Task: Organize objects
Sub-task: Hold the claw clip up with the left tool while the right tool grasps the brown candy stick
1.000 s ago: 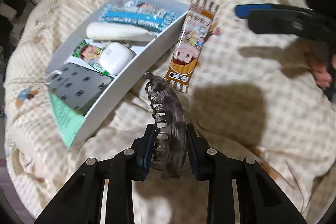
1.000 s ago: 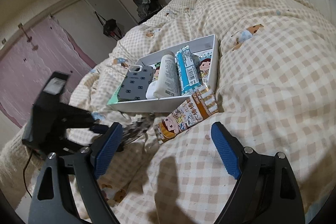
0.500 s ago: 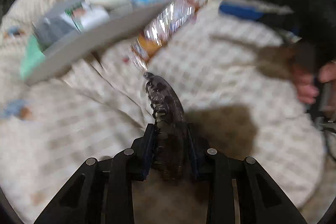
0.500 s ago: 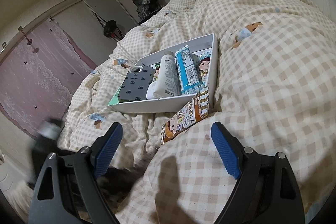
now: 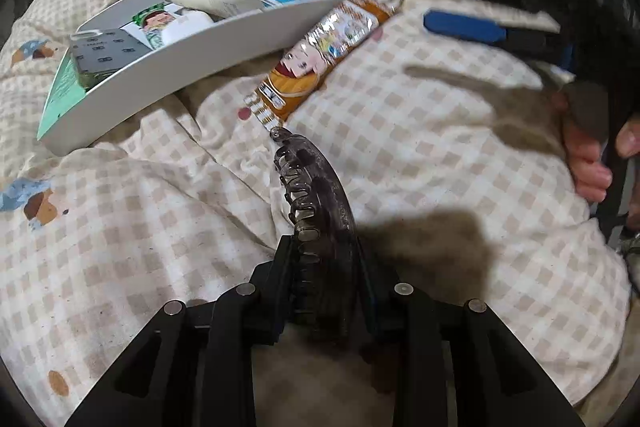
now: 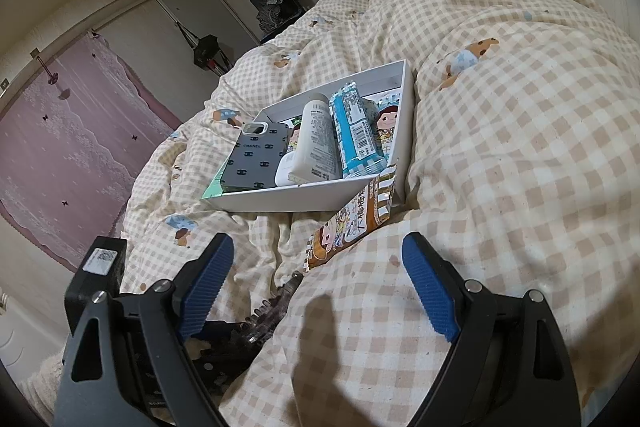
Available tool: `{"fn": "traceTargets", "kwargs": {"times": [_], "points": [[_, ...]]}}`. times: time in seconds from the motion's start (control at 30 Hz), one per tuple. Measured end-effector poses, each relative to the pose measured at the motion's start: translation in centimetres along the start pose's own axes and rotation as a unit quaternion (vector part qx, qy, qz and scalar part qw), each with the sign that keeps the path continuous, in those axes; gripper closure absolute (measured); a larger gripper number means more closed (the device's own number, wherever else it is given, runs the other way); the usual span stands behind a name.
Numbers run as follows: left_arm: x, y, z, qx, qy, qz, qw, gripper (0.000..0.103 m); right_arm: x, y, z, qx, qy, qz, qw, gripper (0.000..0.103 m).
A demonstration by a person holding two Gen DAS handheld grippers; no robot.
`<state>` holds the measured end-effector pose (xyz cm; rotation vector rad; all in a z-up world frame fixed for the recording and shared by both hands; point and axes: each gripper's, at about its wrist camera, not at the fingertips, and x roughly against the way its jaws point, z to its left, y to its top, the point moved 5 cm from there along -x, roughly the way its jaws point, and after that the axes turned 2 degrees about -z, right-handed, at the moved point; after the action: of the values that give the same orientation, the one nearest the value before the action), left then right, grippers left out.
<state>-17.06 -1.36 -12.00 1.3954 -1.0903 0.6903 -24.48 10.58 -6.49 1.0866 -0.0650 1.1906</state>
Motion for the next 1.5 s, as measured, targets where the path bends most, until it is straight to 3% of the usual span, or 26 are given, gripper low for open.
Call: {"fn": "traceTargets", "kwargs": {"times": [0.17, 0.47, 0.8, 0.87, 0.97, 1.03, 1.13, 1.23, 1.37, 1.5], "points": [[2.4, 0.1, 1.5, 0.058, -0.026, -0.066, 0.9958, 0.074, 0.0, 0.0, 0.0, 0.0, 0.0, 0.0, 1.0, 0.017], [5.9, -1.7, 4.9, 0.146, -0.065, -0.15, 0.9756, 0.075, 0.0, 0.0, 0.0, 0.0, 0.0, 0.0, 1.0, 0.017], [6.0, -1.9, 5.0, 0.155, -0.069, -0.155, 0.9733, 0.075, 0.4, 0.4, 0.6, -0.005, 0.01, 0.007, 1.0, 0.019], [6.0, -1.9, 5.0, 0.158, -0.07, -0.155, 0.9727, 0.075, -0.1, 0.7, 1.0, -0.019, 0.023, 0.026, 0.999, 0.029], [6.2, -1.9, 5.2, 0.164, -0.07, -0.159, 0.971, 0.075, -1.6, 0.9, 1.7, -0.067, 0.067, 0.071, 0.993, 0.034], [6.2, -2.0, 5.4, 0.169, -0.072, -0.161, 0.9699, 0.075, -2.9, 0.8, 2.1, -0.082, 0.07, 0.104, 0.989, 0.037], [6.1, -2.0, 5.6, 0.171, -0.073, -0.162, 0.9692, 0.075, -5.3, 0.7, 2.4, -0.092, 0.031, 0.14, 0.985, 0.041], [6.1, -2.0, 5.5, 0.171, -0.073, -0.162, 0.9692, 0.075, -8.1, 0.3, 1.3, -0.126, -0.047, 0.177, 0.975, 0.043], [6.1, -2.0, 5.5, 0.171, -0.073, -0.162, 0.9691, 0.075, -10.2, 0.0, 0.8, -0.13, -0.101, 0.18, 0.97, 0.047], [6.2, -2.0, 5.6, 0.171, -0.075, -0.163, 0.9688, 0.075, -11.6, 0.0, 1.0, -0.125, -0.127, 0.169, 0.969, 0.047]]}}
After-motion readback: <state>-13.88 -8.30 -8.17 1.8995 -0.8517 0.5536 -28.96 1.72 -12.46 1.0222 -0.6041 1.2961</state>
